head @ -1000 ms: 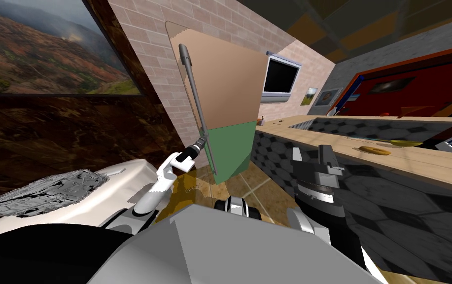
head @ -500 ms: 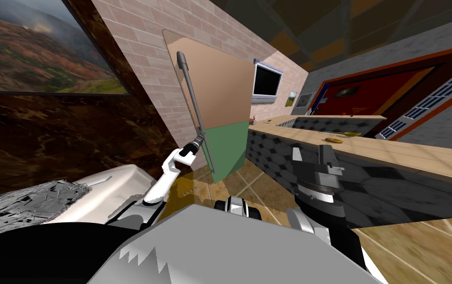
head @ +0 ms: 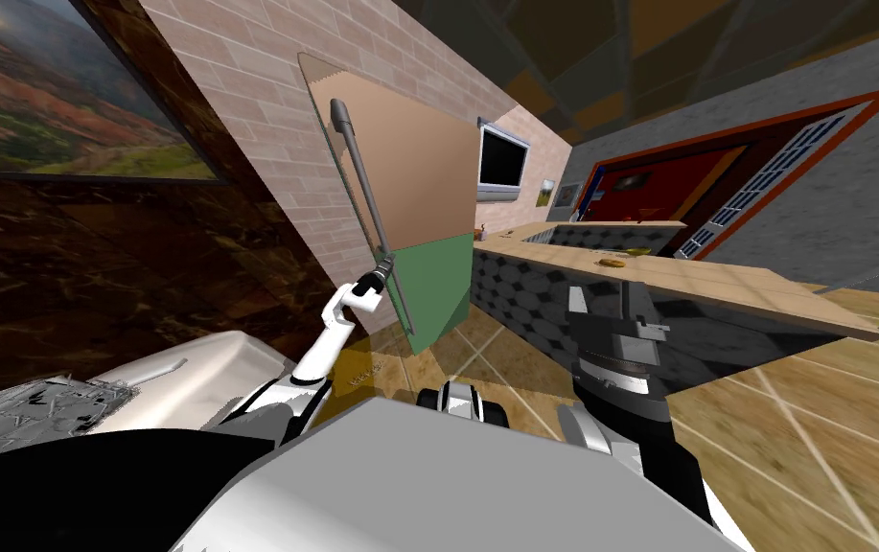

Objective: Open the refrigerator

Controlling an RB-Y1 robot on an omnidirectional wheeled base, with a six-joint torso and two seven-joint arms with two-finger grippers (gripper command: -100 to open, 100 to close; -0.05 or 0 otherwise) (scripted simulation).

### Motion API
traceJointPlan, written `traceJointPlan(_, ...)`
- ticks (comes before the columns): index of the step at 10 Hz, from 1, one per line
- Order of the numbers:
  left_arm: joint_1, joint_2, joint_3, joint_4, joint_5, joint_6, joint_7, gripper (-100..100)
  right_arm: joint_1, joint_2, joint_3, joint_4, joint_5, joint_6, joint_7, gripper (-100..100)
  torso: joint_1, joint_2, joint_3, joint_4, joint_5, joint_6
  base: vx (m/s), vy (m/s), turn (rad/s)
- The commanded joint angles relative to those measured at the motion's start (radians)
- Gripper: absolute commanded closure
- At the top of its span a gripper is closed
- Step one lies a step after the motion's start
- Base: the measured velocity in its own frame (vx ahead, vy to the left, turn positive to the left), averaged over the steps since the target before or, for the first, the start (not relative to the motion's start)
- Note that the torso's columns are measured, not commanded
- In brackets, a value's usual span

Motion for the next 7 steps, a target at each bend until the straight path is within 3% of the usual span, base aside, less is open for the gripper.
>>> traceJointPlan(1,-0.017,-0.005,0.009,0.065,-0.009,-0.005,-0.004,-100,0.000,0.000,0.000,0.000,0.000,0.000,0.000,0,-0.001,-0.001,0.000,0.000,-0.001,-0.001,-0.049,0.016,-0.008)
traceJointPlan(2,-0.058,-0.017,0.024,0.095,-0.030,-0.014,-0.010,-100,0.000,0.000,0.000,0.000,0.000,0.000,0.000,0,0.000,-0.002,-0.001,-0.001,0.001,-0.005,-0.084,0.019,-0.222)
traceJointPlan(4,-0.058,-0.017,0.024,0.134,-0.030,-0.014,-0.010,-100,0.000,0.000,0.000,0.000,0.000,0.000,0.000,0,-0.001,0.000,0.000,0.000,0.000,-0.001,-0.070,0.016,-0.086)
traceJointPlan(5,-0.099,-0.029,0.039,0.174,-0.050,-0.023,-0.017,-100,0.000,0.000,0.000,0.000,0.000,0.000,0.000,0,0.000,-0.001,0.000,-0.002,0.001,-0.005,-0.082,0.004,-0.175)
traceJointPlan(6,-0.099,-0.029,0.039,0.203,-0.050,-0.023,-0.017,-100,0.000,0.000,0.000,0.000,0.000,0.000,0.000,0,0.000,0.000,0.000,-0.001,0.001,-0.002,-0.102,0.011,-0.154)
traceJointPlan(7,-0.140,-0.041,0.054,0.238,-0.071,-0.032,-0.024,-100,0.000,0.000,0.000,0.000,0.000,0.000,0.000,0,0.000,0.001,0.001,-0.001,0.001,-0.003,-0.129,0.007,-0.235)
